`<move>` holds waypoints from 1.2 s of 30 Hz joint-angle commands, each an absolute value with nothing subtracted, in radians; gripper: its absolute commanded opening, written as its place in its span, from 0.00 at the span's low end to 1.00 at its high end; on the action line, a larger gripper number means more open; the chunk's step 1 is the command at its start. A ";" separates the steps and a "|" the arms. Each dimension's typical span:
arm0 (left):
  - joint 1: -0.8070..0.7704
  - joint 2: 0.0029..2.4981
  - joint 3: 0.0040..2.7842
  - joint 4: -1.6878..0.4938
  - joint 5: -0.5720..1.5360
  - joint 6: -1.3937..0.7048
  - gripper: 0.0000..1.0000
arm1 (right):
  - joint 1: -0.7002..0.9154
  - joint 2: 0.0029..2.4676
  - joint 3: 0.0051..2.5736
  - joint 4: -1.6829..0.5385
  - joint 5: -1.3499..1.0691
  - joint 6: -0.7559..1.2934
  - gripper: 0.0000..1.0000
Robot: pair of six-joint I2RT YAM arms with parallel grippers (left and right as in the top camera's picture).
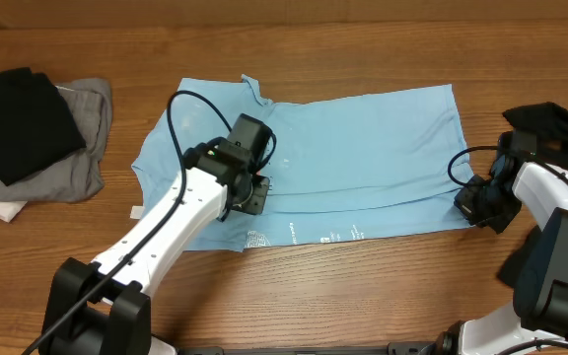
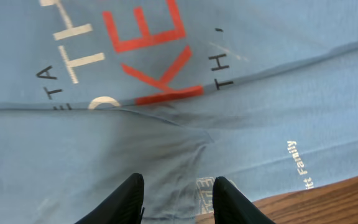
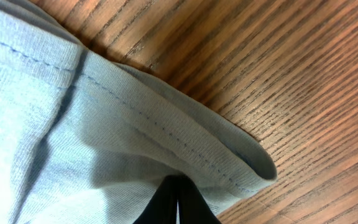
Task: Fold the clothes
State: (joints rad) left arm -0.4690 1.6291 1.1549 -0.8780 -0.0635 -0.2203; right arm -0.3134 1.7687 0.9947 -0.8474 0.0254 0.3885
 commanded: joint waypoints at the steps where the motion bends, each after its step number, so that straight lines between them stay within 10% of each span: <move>1: -0.488 1.654 1.123 -0.876 -0.055 -0.178 0.40 | -0.316 1.809 0.950 -0.851 0.051 0.392 0.06; 36: -0.494 1.844 1.113 -0.906 -0.014 -0.165 0.27 | -0.316 1.809 0.950 -0.851 0.051 0.392 0.06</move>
